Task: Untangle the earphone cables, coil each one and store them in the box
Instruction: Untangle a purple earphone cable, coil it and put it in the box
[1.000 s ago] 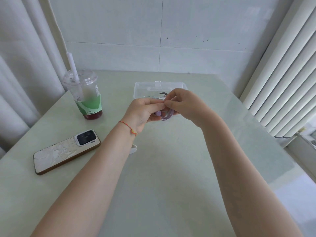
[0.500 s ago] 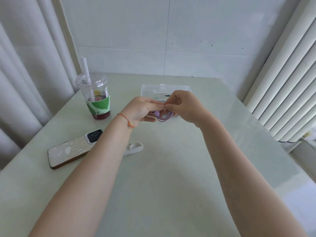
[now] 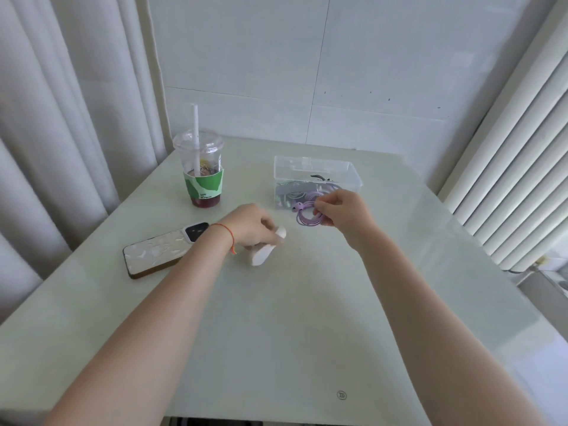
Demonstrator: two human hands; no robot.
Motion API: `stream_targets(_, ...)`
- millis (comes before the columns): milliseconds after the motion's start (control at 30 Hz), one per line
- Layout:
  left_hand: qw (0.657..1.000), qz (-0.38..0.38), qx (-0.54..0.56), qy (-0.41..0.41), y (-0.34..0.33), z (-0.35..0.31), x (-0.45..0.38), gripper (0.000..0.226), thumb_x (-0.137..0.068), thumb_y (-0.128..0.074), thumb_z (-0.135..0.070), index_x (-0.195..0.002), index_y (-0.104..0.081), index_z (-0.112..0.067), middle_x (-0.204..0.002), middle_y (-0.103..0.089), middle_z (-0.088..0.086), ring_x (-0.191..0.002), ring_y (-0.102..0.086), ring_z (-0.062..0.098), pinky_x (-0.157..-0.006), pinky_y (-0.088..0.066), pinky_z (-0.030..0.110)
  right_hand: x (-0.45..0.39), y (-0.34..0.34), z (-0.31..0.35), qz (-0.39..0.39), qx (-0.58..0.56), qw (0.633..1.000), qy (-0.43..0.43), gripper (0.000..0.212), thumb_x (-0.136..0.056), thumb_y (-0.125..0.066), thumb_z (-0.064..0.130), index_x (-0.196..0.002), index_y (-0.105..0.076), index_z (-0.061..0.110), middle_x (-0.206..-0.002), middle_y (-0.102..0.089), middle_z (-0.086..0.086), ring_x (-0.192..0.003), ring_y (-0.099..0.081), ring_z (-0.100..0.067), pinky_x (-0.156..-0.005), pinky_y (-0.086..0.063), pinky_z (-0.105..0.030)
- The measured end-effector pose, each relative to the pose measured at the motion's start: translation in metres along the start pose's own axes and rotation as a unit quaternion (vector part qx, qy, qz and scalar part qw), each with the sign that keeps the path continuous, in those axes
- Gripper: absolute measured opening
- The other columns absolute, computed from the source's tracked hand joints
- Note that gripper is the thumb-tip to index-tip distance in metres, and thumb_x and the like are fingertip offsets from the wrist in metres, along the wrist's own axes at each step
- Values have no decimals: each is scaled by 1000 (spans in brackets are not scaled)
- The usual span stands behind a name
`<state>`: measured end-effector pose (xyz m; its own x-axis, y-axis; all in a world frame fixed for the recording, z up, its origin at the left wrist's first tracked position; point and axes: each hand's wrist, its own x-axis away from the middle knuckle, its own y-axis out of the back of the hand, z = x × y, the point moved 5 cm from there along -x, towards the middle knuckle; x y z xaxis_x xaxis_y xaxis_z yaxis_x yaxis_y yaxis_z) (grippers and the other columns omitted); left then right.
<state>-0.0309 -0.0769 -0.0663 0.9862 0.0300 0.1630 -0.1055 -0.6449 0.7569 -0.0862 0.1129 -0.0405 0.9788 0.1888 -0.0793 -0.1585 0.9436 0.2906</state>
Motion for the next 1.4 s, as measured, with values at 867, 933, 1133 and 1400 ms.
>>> stream_targets(867,924,-214,305,-81,-53,-31,-61,19,-69,-85,-13,-77,-69,-18,-72,-67,0,-57,-56,-2,-56,-45,11,-12,-5,-56,193,-294,933,-81,12,-96,-52,4,-91,-62,1,-97,-65,-20,-86,-64,-32,-87,-55,-45)
stream_targets(933,929,-240,254,-120,-52,-32,-62,24,-64,-83,-32,-77,-74,-14,-72,-65,2,-62,-55,6,-57,-41,14,-12,-4,-57,192,-300,931,-77,12,-96,-51,3,-89,-61,0,-96,-65,-20,-87,-64,-31,-86,-56,-44)
stream_targets(1133,940,-210,264,-59,-57,-26,-64,51,-66,-85,-30,-111,-65,-17,-89,-65,-7,-83,-60,13,-81,-49,28,-12,-1,-60,173,-338,922,-82,17,-97,-48,2,-88,-62,0,-90,-71,-15,-80,-70,-24,-77,-59,-36)
stream_targets(1400,948,-78,292,-96,-57,-34,-56,28,-90,-55,-7,-94,-76,-24,-74,-68,-2,-60,-60,10,-58,-42,11,-18,7,-67,136,-396,902,-100,18,-98,-47,5,-97,-60,-8,-104,-63,-22,-90,-69,-27,-81,-58,-34)
